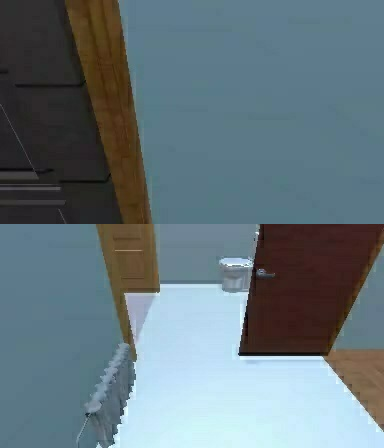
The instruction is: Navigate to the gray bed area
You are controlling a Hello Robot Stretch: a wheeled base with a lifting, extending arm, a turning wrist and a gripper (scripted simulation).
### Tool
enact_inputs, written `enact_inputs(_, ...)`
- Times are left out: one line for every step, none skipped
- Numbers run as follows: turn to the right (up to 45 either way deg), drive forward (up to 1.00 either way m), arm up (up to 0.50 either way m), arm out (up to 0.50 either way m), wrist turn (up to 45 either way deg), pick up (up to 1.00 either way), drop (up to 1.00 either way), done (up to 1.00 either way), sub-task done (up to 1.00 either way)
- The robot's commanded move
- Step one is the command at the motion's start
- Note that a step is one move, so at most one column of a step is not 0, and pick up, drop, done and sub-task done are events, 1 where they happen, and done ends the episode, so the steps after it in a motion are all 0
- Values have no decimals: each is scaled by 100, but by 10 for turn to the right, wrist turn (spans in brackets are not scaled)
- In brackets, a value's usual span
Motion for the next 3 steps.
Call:
enact_inputs(450, 0, 0, 0, 0, 0, 0, 0, 0)
enact_inputs(450, 0, 0, 0, 0, 0, 0, 0, 0)
enact_inputs(420, 0, 0, 0, 0, 0, 0, 0, 0)
